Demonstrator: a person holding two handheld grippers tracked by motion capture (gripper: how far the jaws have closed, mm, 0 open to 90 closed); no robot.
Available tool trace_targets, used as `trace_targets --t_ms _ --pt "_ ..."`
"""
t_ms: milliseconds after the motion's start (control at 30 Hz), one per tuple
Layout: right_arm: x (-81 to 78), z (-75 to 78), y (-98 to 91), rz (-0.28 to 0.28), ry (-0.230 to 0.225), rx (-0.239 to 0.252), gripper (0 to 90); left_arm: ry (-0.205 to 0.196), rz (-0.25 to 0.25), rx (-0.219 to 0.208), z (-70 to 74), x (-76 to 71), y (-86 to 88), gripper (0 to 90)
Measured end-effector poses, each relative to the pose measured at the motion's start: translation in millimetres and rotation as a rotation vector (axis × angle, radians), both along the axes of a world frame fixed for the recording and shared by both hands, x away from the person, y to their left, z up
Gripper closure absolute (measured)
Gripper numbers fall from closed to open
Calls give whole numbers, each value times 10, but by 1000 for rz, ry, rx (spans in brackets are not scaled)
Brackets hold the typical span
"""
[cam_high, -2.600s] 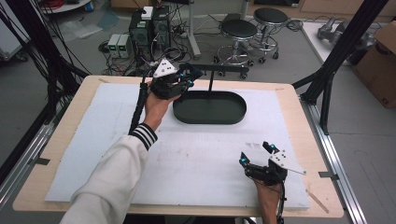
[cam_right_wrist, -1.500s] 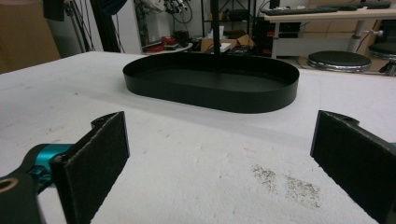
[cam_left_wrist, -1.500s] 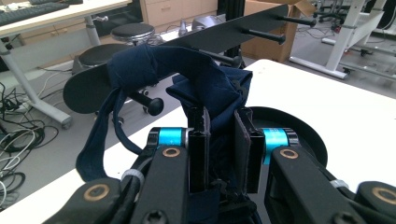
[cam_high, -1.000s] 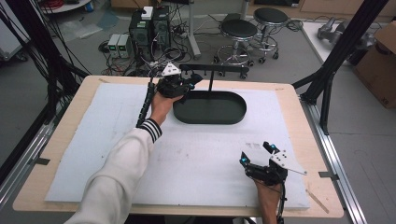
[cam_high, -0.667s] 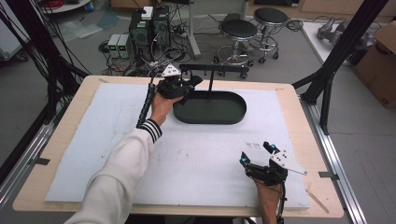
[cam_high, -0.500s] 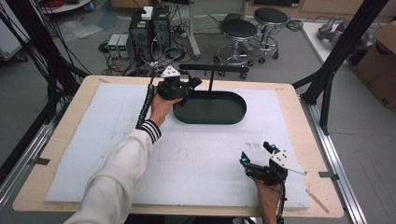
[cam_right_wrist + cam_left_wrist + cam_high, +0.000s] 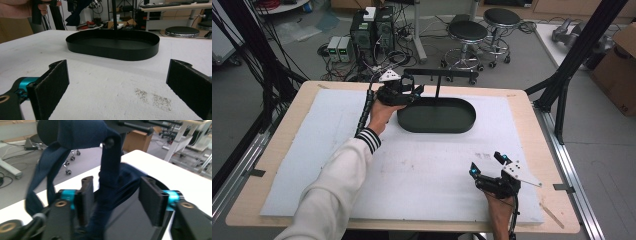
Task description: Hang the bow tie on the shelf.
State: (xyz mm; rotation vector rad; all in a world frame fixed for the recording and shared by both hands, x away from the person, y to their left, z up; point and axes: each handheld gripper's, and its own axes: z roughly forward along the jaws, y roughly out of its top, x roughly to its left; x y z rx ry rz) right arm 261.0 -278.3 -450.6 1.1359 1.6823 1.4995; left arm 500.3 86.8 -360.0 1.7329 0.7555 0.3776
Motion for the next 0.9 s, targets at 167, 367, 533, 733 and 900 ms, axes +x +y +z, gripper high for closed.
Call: trace_targets --t_ms 167,367,533,733,900 --pt "-1 0 2 2 -2 -4 34 -12 -18 -17 43 -79 0 308" --pt "-4 0 6 1 -3 -8 34 -13 -26 -37 55 -158 33 252" --pt "-5 0 6 0 -3 -8 34 -38 -60 -65 70 -344 125 249" --pt "-12 0 16 0 -9 -14 34 -122 -123 -60 141 -762 401 249" --pt "-17 0 17 0 -14 -18 34 -183 -129 -61 118 -1154 794 249"
